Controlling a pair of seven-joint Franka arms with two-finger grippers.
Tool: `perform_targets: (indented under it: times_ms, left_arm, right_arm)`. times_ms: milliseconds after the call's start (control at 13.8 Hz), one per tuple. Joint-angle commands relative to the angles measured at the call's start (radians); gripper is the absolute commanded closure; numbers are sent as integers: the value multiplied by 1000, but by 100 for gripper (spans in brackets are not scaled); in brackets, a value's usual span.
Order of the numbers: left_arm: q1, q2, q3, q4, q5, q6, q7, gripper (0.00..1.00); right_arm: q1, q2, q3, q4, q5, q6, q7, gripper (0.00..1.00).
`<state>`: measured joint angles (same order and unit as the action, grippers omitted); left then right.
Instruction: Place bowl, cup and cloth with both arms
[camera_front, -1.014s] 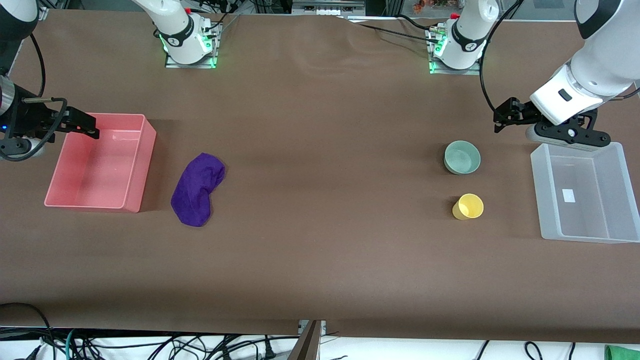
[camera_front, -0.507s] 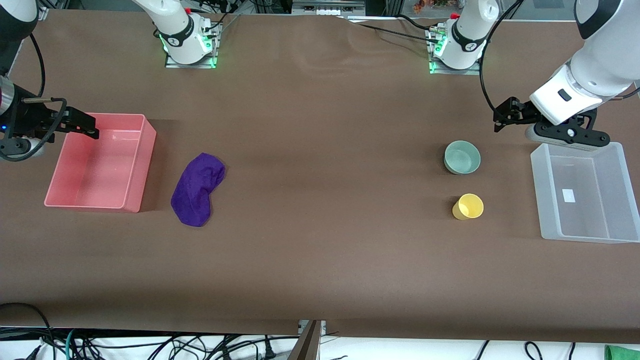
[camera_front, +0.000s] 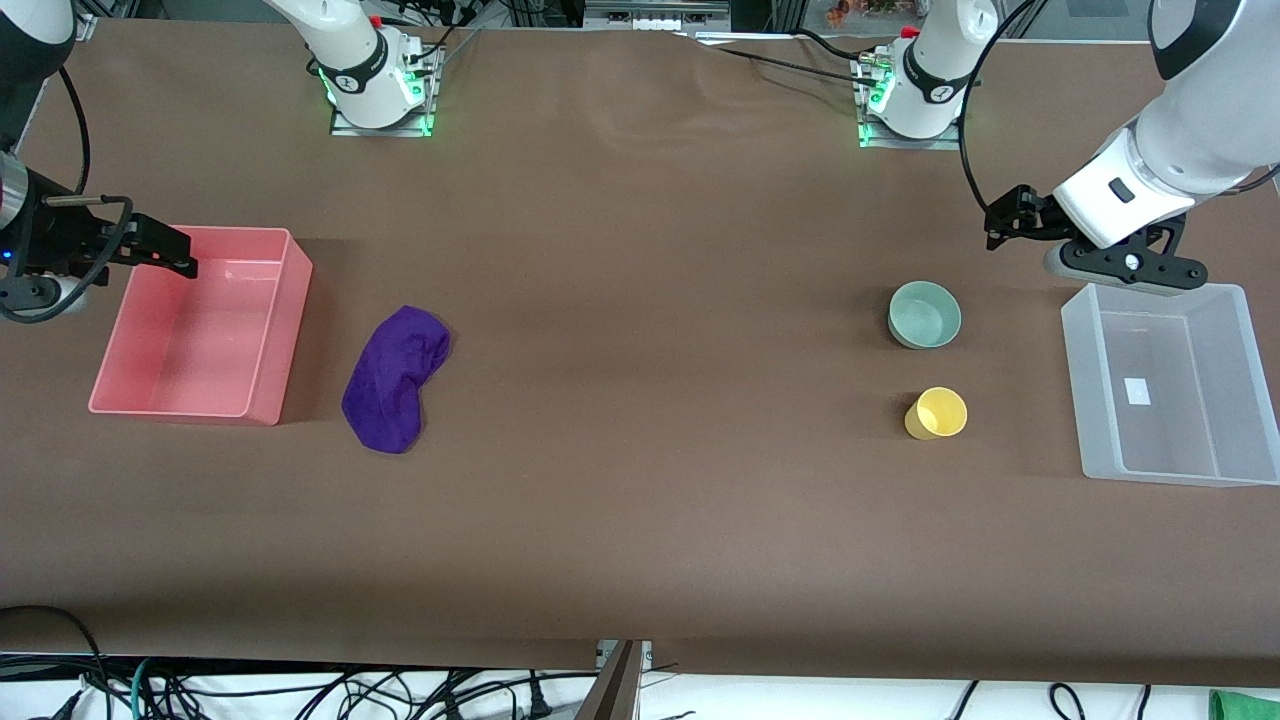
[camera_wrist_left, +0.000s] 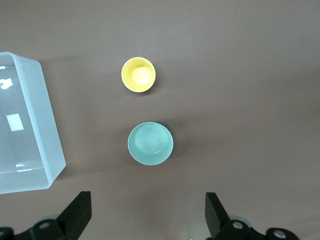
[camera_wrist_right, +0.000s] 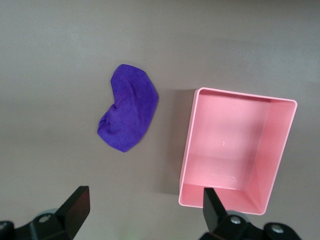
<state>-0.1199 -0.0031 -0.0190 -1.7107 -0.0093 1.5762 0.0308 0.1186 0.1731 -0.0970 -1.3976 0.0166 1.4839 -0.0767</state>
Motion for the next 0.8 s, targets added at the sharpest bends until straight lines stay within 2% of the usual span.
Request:
perform_targets:
  times_ms: [0,725]
  left_arm:
    - [11,9,-3,20,-23,-31,11,0]
    - [19,8,-3,10,-26,-42,14,0]
  right_arm:
    - [-4,3,5,17,-11,-2,-3,0]
    - [-5,3,3,15,-14,-4,-6,0]
